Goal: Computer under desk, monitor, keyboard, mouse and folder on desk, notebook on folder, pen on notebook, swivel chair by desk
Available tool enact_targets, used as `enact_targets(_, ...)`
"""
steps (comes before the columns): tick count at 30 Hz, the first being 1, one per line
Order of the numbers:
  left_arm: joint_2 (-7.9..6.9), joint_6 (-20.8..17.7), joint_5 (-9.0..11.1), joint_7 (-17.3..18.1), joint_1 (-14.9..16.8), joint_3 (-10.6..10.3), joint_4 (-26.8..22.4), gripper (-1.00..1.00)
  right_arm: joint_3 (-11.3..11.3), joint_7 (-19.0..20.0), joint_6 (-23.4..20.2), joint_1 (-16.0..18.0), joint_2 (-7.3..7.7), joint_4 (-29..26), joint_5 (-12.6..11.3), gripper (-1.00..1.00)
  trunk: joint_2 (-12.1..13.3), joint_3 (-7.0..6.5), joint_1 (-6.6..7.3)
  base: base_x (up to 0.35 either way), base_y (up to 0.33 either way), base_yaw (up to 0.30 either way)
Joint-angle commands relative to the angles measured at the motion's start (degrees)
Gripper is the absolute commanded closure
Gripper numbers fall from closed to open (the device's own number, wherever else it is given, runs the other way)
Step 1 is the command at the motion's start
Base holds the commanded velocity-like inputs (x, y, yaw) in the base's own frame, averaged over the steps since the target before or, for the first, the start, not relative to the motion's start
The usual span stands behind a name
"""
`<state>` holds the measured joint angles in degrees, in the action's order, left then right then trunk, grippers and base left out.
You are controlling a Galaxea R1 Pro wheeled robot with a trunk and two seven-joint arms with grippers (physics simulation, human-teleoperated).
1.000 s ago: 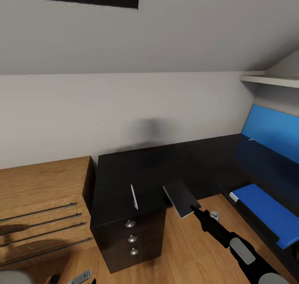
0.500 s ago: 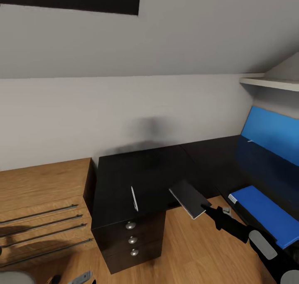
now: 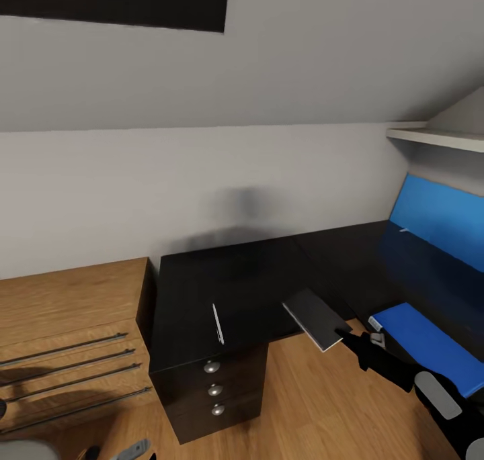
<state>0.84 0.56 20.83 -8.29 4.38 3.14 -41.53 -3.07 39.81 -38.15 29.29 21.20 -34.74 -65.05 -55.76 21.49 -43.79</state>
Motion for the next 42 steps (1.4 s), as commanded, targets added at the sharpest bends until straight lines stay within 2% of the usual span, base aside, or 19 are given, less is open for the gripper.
enact_targets(1,0.03,0.08,0.54,-0.07,0.02,0.04,-0.04,-1.00,-0.23,0.14,-0.25,0.06,0.20,0.04,-0.53,1.00,-0.05,0.07,0.00,0.000,0.000,0.000)
enact_targets(9,0.03,0.11,0.45,-0.06,0.02,-0.01,-0.04,-1.00,-0.19,0.05,-1.01,0.06,1.42,0.02,-0.55,1.00,-0.05,0.07,0.00,0.000,0.000,0.000)
enact_targets(12,0.03,0.14,0.44,-0.06,0.02,-0.04,-0.04,-1.00,-0.15,0.02,-3.83,0.06,2.64,-0.05,-0.53,1.00,-0.05,0.07,0.00,0.000,0.000,0.000)
enact_targets(18,0.05,0.15,0.44,-0.06,0.02,-0.06,-0.04,-1.00,-0.14,-0.04,-8.57,0.06,4.87,-0.22,-0.44,1.00,2.36,-1.01,1.31,0.000,0.000,0.000)
enact_targets(28,0.12,0.07,0.52,-0.06,0.02,-0.06,-0.04,-1.00,-0.10,0.24,-8.99,0.06,5.51,0.00,-0.50,1.00,6.37,-2.81,3.51,0.000,0.000,0.000)
enact_targets(34,0.12,0.06,0.53,-0.06,0.02,-0.06,-0.04,-1.00,-0.10,0.27,-9.17,0.06,5.52,0.02,-0.59,1.00,6.37,-2.82,3.51,0.000,0.000,-0.027)
enact_targets(42,0.12,0.06,0.53,-0.06,0.02,-0.06,-0.04,-1.00,-0.10,0.27,-9.42,0.06,5.52,0.03,-0.71,1.00,6.37,-2.99,3.51,0.000,0.000,-0.201)
